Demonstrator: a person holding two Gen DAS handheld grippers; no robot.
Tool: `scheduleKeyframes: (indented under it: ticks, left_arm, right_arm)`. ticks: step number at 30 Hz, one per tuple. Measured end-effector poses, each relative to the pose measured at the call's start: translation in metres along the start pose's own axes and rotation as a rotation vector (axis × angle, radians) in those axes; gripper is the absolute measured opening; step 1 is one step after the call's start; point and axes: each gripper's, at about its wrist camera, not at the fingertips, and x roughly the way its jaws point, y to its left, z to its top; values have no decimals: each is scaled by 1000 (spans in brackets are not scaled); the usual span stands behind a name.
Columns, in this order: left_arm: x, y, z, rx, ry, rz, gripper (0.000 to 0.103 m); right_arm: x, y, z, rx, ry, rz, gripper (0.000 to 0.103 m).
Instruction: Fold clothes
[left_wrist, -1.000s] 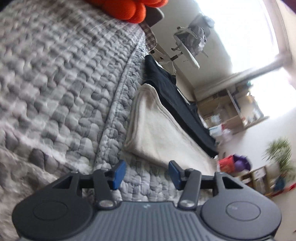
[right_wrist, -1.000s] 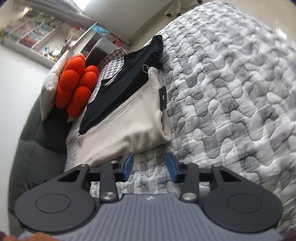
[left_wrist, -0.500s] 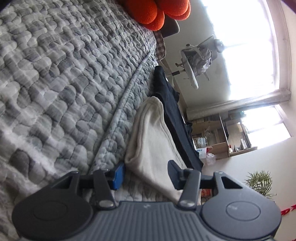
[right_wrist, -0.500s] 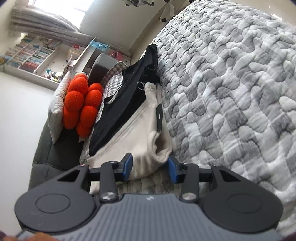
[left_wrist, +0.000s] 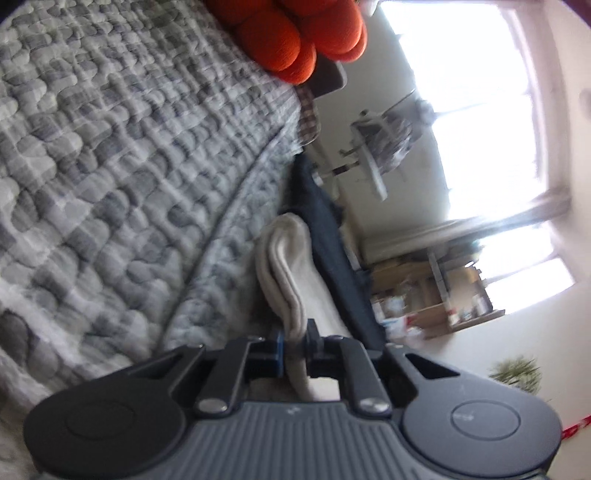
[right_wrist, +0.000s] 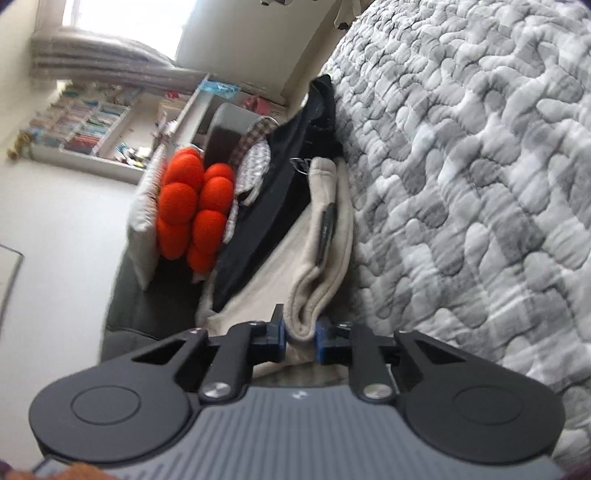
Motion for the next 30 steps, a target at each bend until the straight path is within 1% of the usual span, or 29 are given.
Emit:
scheduleKeyframes:
  ticks: [3, 6, 10, 14, 17, 23, 30]
  left_arm:
    - [4, -6, 5, -51, -29, -48, 10]
    - [7, -11, 10, -103, -58, -96, 9]
    - [12, -19, 16, -171, -96, -160, 9]
    - [17, -26, 23, -239, -135, -225, 9]
    - [29, -32, 33, -272, -161, -250, 9]
    - [60, -40, 55, -317, -198, -256, 9]
    - [99, -41, 80, -326, -220, -216, 9]
  right_arm:
    - [-9, 0, 3, 57, -23, 84, 16]
    - [-11, 4, 9, 94, -44, 138, 16]
    - [-11, 9, 19, 137, -71, 197, 16]
    - [-8, 16, 34, 180, -121, 247, 16]
    - [-3, 22, 46, 200, -157, 271, 16]
    - [18, 30, 76, 208, -213, 291, 16]
    - [40, 23, 105, 195, -239, 290, 16]
